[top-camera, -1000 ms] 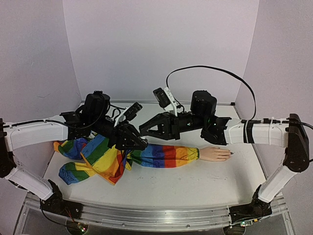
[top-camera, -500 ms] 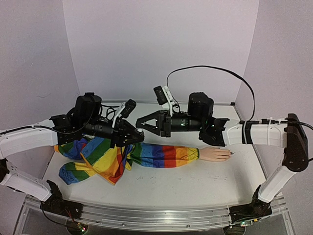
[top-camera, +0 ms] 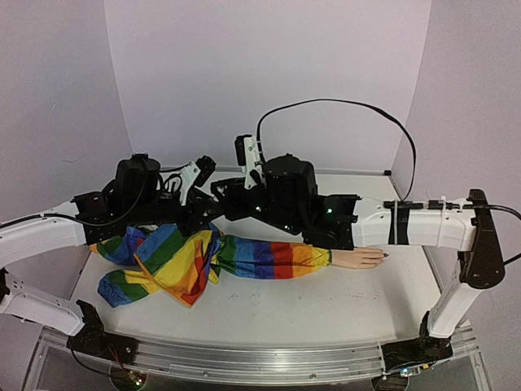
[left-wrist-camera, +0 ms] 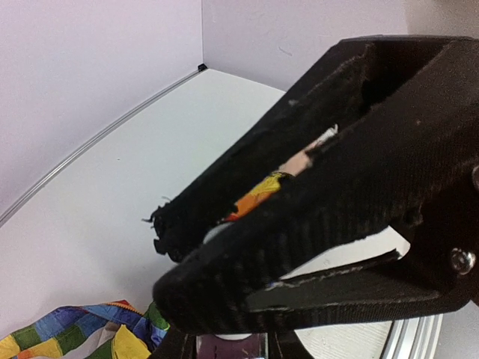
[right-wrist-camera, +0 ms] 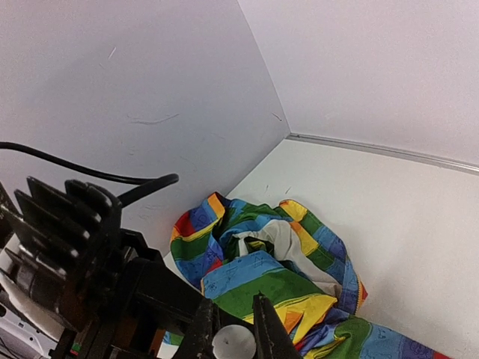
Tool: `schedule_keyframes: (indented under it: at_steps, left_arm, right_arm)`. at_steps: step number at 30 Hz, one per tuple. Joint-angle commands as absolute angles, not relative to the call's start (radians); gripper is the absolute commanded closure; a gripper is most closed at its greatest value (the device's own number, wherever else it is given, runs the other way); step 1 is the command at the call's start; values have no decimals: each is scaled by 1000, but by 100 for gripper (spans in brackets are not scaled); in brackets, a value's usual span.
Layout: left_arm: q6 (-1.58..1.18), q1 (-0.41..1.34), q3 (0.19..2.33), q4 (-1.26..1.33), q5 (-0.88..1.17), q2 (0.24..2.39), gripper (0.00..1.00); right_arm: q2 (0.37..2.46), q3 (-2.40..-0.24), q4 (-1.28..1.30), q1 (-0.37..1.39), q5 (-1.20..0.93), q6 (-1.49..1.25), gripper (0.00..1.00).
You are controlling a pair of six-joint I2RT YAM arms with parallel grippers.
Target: Paint the nails
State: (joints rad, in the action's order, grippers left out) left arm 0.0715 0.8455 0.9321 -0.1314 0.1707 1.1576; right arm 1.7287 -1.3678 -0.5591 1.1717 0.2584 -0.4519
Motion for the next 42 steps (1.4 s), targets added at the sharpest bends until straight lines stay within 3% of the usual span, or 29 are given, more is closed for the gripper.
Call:
schedule_keyframes:
  at_steps: [1,4,6,14,19,24,30,42]
  left_arm:
    - [33,815,924,-21,45,1128,100]
    - [34,813,913,-28,118,1131,100]
    - [32,812,910,-29,202,1133,100]
    - [61,809,944,-29,897,1159,100]
    - [10,808,1002,-29,1113,1247,100]
    - [-41,814,1032,-29,1157,1289,100]
    - [-44,818,1036,-29,1167,1292,100]
    - [-52,824,1043,-29,1190,1314,100]
  right_arm:
    - [1601,-1302,-467,1150,162,-392,72]
    - [1525,-1225,-506,1057,-35,-378,51]
    - [1476,-1155,-549,983,-169,-389,43]
    - [1429,-990,-833,861,-753,-437,34]
    - [1487,-993,-1014,876,-935,-495,34]
    - [1543,-1055,-1018,913,-976,-472,36]
    - [1587,-1098,-1025,923,-992,-471,51]
    - [1654,-1176,-1042,954,-1024,-480,70]
